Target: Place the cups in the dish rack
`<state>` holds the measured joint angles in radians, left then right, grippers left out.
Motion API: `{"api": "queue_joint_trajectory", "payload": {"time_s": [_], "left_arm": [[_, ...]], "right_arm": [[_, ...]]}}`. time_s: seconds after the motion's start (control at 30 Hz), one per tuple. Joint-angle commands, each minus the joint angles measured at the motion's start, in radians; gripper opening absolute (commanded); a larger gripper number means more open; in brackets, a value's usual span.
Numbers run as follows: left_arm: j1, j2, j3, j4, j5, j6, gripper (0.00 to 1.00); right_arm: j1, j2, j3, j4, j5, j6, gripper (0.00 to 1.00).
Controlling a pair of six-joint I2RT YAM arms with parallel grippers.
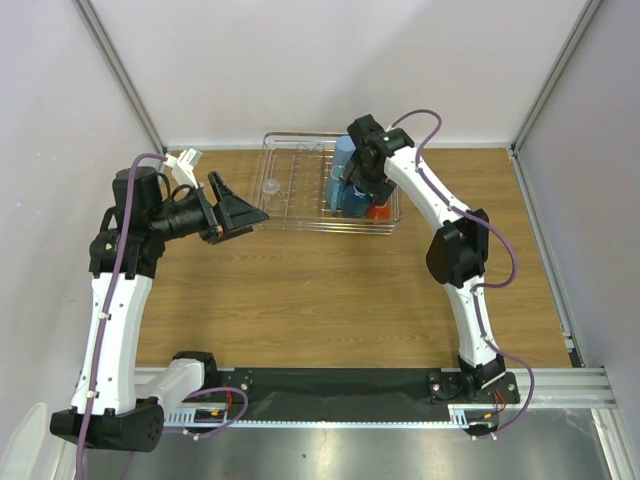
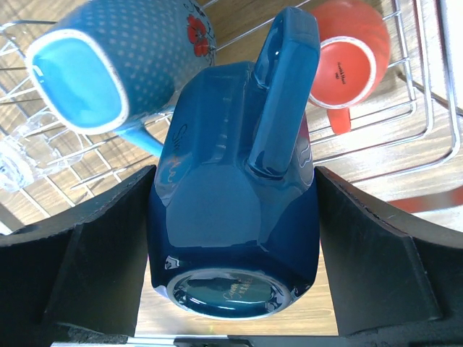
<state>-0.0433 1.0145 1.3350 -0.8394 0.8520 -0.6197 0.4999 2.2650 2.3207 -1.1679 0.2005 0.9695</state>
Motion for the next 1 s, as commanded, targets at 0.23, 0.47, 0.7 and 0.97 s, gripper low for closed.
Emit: {"api": "queue_joint_trajectory", "payload": {"time_s": [0.23, 0.47, 0.7, 0.97], "left_arm": [[0.011, 0.009, 0.03, -0.003, 0.025, 0.032, 0.88], [0.013, 0.016, 0.033, -0.003, 0.028, 0.037, 0.88], [0.014, 0.029, 0.044, -0.01, 0.03, 0.049, 0.89], [0.019, 0.041, 0.055, -0.013, 0.028, 0.052, 0.89]], "right_arm": [[0.0, 0.022, 0.017, 0.036, 0.005, 0.052, 0.0], [0.003, 0.057, 0.037, 0.024, 0.004, 0.044, 0.0], [0.011, 0.085, 0.055, 0.014, 0.014, 0.031, 0.0], [0.011, 0.093, 0.055, 0.014, 0.014, 0.017, 0.02]]}}
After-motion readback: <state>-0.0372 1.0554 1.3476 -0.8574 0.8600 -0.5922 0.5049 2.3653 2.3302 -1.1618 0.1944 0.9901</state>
